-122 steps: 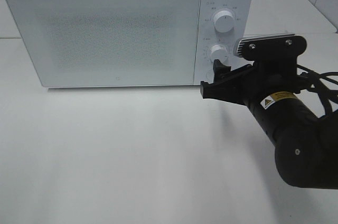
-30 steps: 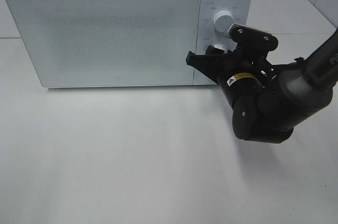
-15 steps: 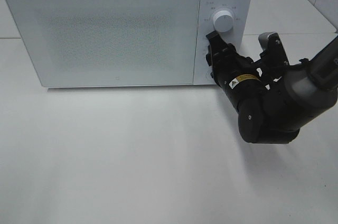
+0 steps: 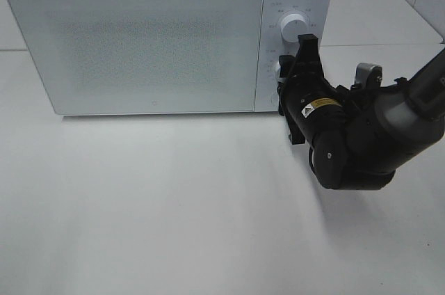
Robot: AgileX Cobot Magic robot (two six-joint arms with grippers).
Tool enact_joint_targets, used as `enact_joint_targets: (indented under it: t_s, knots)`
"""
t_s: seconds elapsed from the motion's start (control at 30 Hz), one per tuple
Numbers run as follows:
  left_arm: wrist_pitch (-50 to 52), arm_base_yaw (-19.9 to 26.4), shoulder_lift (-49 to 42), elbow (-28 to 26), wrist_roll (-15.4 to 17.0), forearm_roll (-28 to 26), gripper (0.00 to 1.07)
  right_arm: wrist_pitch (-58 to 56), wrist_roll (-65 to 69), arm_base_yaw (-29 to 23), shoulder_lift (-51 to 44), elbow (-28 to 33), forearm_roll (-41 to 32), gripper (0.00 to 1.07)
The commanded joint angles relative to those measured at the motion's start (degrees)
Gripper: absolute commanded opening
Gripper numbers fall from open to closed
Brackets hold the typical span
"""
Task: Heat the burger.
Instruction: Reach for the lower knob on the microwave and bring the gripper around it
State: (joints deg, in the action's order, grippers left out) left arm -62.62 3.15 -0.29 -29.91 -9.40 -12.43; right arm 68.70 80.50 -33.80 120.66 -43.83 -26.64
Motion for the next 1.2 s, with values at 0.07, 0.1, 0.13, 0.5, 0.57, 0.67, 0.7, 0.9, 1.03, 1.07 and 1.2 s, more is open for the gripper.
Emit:
enact_joint_targets:
  t_s: [0.07, 0.1, 0.13, 0.5, 0.57, 0.67, 0.7, 0.9, 1.03, 1.07, 1.2]
  knots:
    - [0.8, 0.1, -1.1, 0.1, 0.5, -0.3, 0.98, 13.5, 1.7, -0.3, -0.5, -2.6, 7.3, 0.04]
    - [0.8, 0.1, -1.1, 0.1, 0.5, -0.3, 0.98, 13.5, 1.6, -0.3, -0.5, -2.6, 7.2, 0.04]
    - [0.8, 0.1, -1.1, 0.1, 0.5, -0.3, 0.98, 13.5, 1.6, -0.3, -0.5, -2.6, 7.2, 0.04]
    - [0.8, 0.1, -1.1, 0.1, 0.5, -0.3, 0.98, 13.5, 0.4, -0.3, -0.5, -2.6, 6.2, 0.08]
    - [0.8, 0.1, -1.1, 0.1, 0.5, -0.3, 0.98, 13.5, -0.1, -0.3, -0.5, -2.6, 4.9, 0.10]
    - [0.8, 0.1, -1.1, 0.1, 0.5, -0.3, 0.98, 13.5, -1.8, -0.3, -0.5, -2.6, 4.0, 0.13]
    - [0.8, 0.1, -1.1, 0.1, 0.5, -0.3, 0.98, 13.5, -1.8, -0.3, -0.5, -2.6, 4.0, 0.13]
    - [0.8, 0.1, -1.1, 0.1, 0.5, -0.3, 0.98, 13.5, -3.5, -0.3, -0.5, -2.6, 0.3, 0.29]
    - [0.8, 0.1, -1.1, 0.1, 0.5, -0.3, 0.98, 13.4, -4.6, -0.3, -0.5, -2.4, -1.0, 0.43]
    - [0.8, 0.1, -1.1, 0.1, 0.5, -0.3, 0.98, 13.4, -4.6, -0.3, -0.5, -2.4, -1.0, 0.43]
    - [0.8, 0.1, -1.1, 0.1, 0.5, -0.2, 0.98, 13.0, -6.2, -0.3, -0.7, -2.0, -1.1, 0.55]
